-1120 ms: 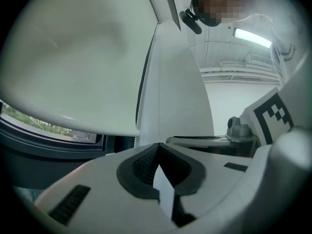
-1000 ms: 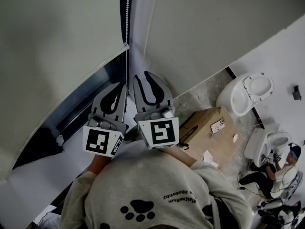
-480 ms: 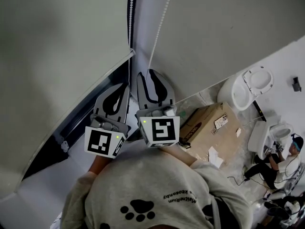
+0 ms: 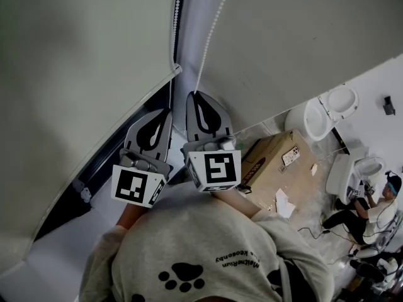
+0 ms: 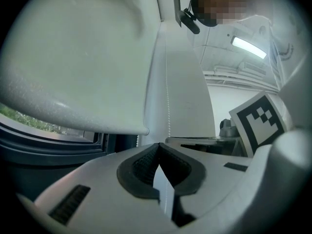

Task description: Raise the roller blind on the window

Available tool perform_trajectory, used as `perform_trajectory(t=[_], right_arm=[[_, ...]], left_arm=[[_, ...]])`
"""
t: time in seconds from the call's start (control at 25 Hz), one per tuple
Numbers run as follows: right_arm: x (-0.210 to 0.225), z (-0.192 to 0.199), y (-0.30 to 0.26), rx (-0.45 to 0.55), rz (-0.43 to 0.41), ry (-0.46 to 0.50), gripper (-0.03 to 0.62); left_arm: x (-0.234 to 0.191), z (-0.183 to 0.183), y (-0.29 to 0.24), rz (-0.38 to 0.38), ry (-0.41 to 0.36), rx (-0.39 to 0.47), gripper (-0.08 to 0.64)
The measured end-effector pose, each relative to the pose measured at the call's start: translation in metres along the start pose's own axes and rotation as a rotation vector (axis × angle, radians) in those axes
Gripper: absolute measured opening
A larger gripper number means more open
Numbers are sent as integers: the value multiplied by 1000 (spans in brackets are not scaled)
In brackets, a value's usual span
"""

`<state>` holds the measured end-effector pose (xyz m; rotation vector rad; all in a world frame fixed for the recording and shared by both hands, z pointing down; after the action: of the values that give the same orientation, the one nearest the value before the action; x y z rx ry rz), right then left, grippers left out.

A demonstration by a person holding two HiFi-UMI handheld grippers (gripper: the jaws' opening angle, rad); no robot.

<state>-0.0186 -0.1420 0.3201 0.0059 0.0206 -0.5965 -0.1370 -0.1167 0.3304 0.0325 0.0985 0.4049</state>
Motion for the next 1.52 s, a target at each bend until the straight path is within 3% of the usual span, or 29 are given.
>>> perform_trajectory(t=[0.24,0.48,0.6,0.84,1.04,1.2,1.44,1.52], right_arm=[[-5,-4,5,-17,-64,48,20],[-6,10,12,-88,-215,-31,18],[-4,11,16,-104,-262,-25,17],[-4,13,23,-100,-311,-14,17],[-9,14,29,-87,-347,-16,17],[-10,14,33,-88,-367,-16,17],[-12,15,38,-87,-390,1,17],[-15,15,40,-81,-402,0,17]], left_arm=[[6,-1,2,12,-4,1,8],[13,-1,9,2,-8,7,8],[17,1,13,-7,-7,9,8],[28,-1,19,-14,-20,21,8],[34,-16,16,38,-34,54,12],[43,-31,9,84,-77,44,103],[51,-49,-4,81,-145,11,103],[52,-55,-5,79,-154,16,63]])
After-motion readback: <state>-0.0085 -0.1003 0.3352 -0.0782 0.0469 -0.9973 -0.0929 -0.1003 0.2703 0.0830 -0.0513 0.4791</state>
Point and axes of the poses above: the fingertips, and each gripper's own axes: y backward along the fingers, x to its right, z out of its underside, the point moved 7 cm from there along y, backward along the fingers, and after that the axes turned 14 degrees about -z, right-handed, at the moved point
